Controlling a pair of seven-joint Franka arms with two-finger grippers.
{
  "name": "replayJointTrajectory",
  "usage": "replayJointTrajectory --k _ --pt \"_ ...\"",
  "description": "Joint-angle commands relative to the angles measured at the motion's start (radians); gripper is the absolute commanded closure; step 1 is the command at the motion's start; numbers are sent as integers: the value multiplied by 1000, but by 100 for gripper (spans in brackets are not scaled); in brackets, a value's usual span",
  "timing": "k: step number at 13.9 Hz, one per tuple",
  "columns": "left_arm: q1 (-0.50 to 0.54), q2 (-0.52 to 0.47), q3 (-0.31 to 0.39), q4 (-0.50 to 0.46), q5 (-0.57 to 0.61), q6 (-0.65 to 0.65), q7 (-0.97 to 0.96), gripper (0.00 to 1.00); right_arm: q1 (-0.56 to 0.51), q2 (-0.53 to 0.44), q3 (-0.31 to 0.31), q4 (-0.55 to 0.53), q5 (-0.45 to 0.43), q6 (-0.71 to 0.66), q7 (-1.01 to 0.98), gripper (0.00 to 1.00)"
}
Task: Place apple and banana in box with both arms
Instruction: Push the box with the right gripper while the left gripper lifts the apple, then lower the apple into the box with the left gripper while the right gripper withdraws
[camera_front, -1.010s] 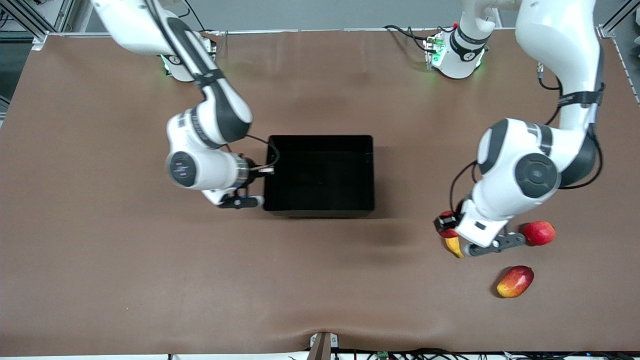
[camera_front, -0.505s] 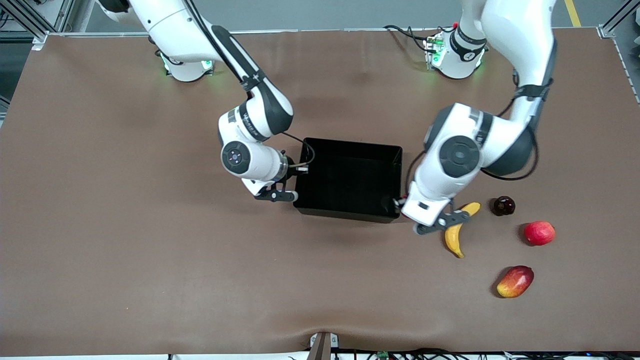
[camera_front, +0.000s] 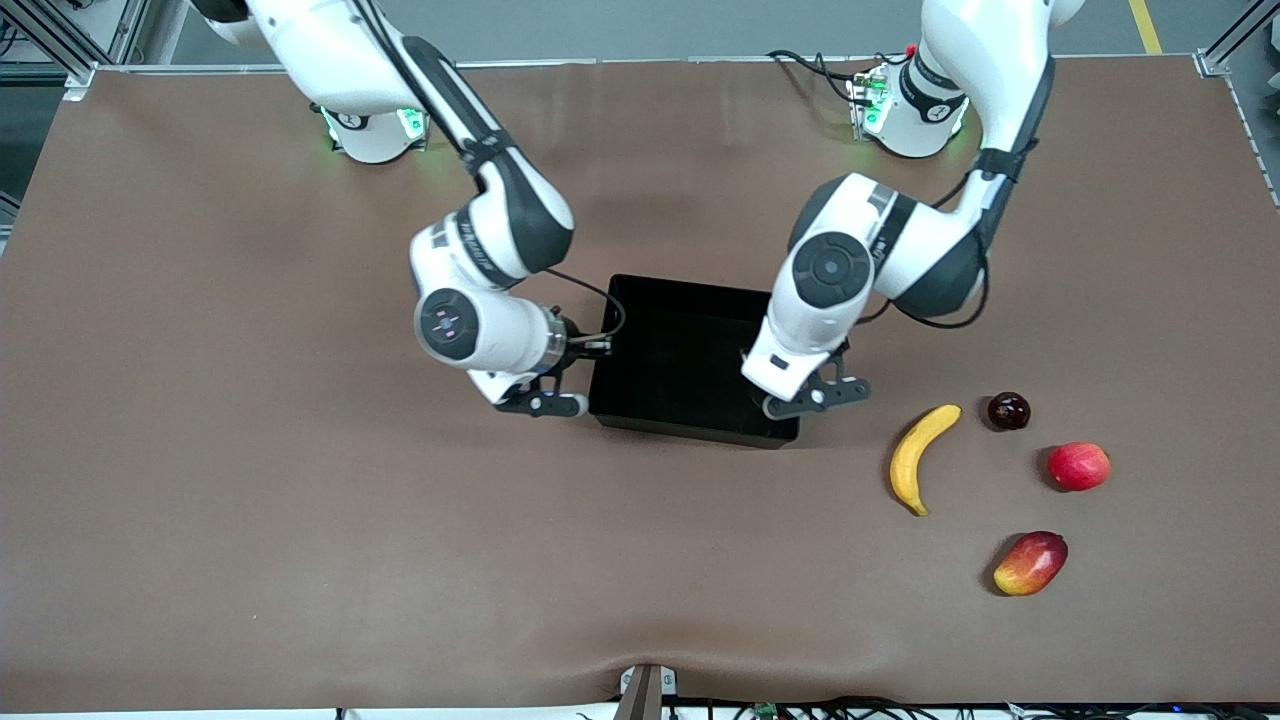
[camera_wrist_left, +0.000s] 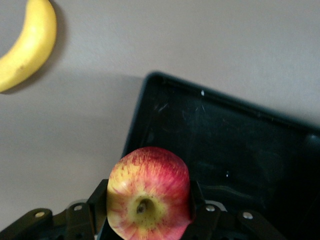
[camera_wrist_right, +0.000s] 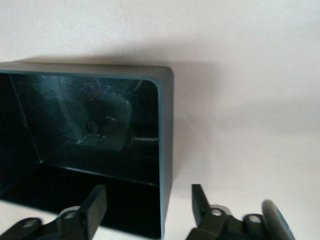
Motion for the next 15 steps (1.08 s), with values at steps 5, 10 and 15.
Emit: replayJointTrajectory --k 5,10,15 --pt "-67 13 0 -160 117 216 -15 100 -33 1 -151 263 -145 -330 -3 0" --pt "-70 67 -28 -160 116 220 -2 100 -198 -70 -162 358 -149 -509 -6 0" --pt "-67 69 -65 -177 108 220 -8 100 -328 -214 -177 342 -239 -634 -141 0"
